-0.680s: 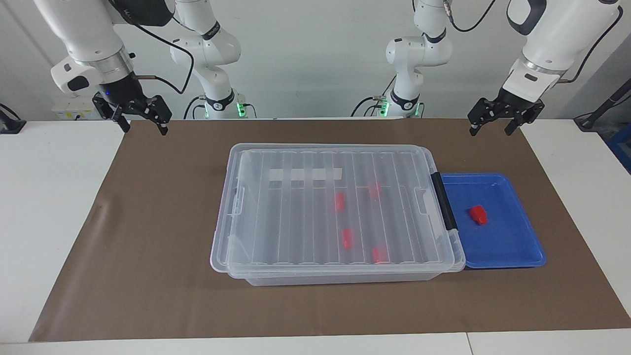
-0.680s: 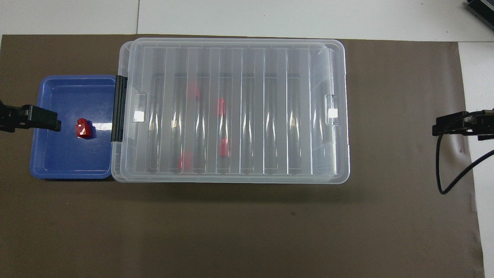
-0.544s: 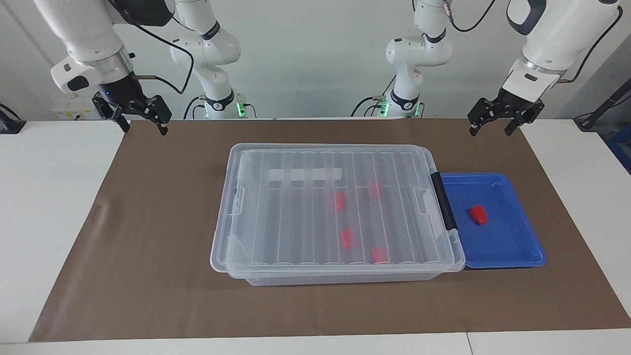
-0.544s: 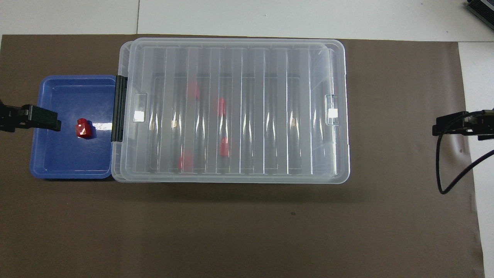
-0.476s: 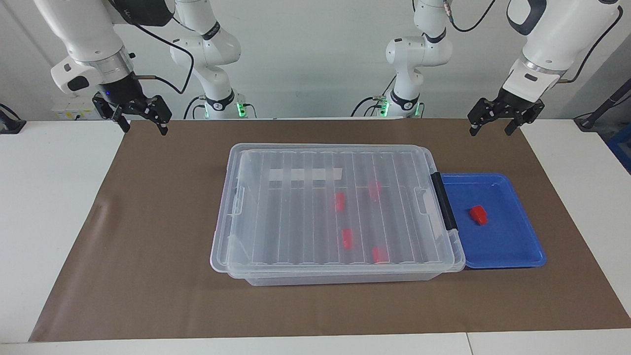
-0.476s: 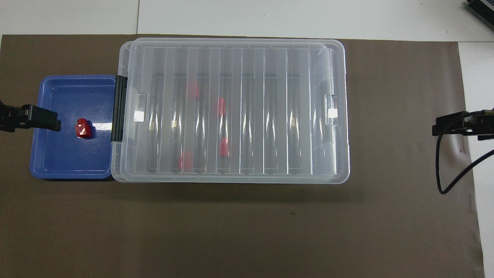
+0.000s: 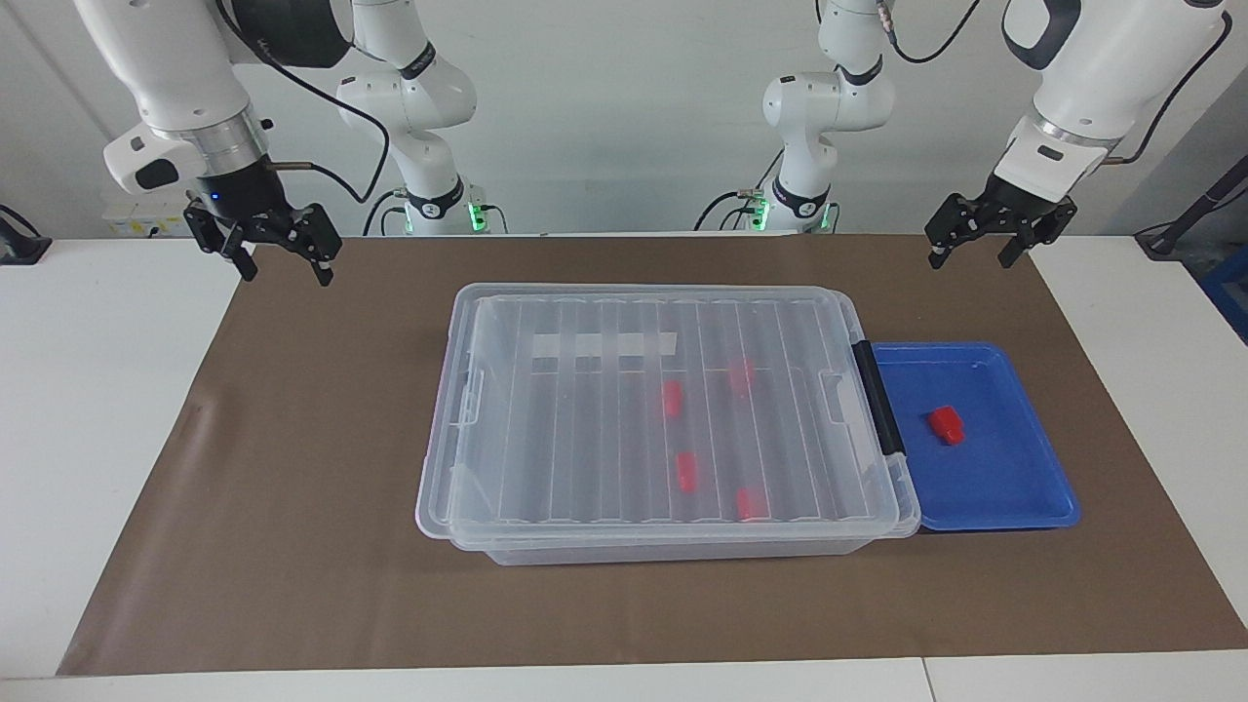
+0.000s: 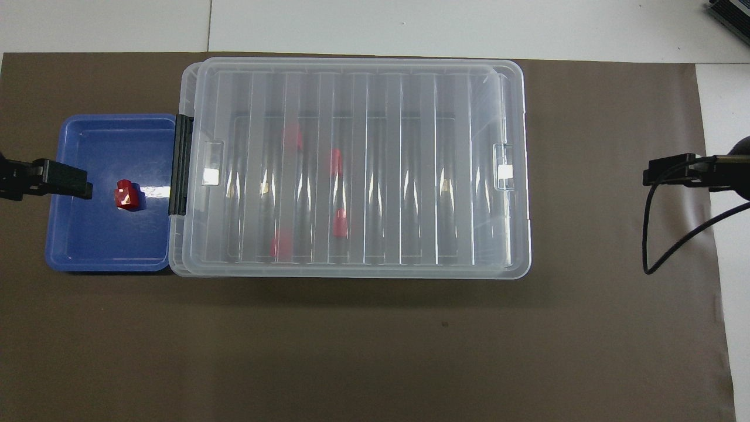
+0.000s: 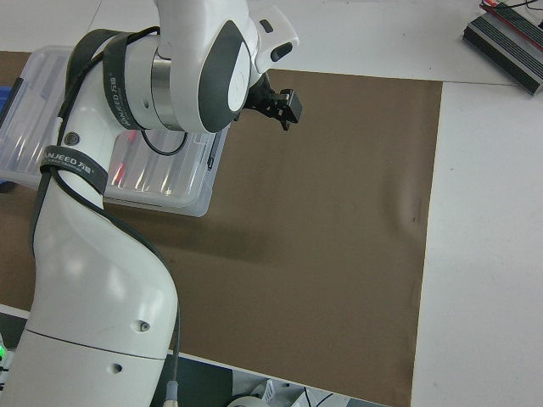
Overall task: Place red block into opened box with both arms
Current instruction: 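Move the right gripper to the lid edge nearest it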
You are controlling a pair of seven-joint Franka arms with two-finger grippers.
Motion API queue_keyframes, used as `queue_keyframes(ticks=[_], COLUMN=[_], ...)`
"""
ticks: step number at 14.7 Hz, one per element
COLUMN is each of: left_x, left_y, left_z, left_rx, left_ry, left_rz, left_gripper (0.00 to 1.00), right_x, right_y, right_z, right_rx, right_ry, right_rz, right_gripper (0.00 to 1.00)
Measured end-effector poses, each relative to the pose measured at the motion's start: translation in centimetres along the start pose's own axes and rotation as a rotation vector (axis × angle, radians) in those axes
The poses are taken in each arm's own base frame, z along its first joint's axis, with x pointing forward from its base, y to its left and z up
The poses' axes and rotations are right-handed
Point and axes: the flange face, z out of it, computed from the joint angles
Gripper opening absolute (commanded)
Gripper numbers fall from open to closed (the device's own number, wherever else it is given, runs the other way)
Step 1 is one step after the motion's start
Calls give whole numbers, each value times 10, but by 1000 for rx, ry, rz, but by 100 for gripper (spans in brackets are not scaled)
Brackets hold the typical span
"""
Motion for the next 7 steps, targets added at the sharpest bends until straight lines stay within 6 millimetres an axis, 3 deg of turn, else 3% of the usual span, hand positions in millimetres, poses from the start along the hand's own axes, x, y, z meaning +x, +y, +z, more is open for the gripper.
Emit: queue_keyframes(ticks=[7], left_x=[5], left_y=[-9], left_z=[13], left_rx=[0], left_ry=[28], left_rz=[-6], left_gripper=[100], right_x=[39], right_y=[-109], right_z=[118], right_rx=[67], right_ry=[63], right_rz=[-93], right_gripper=[100])
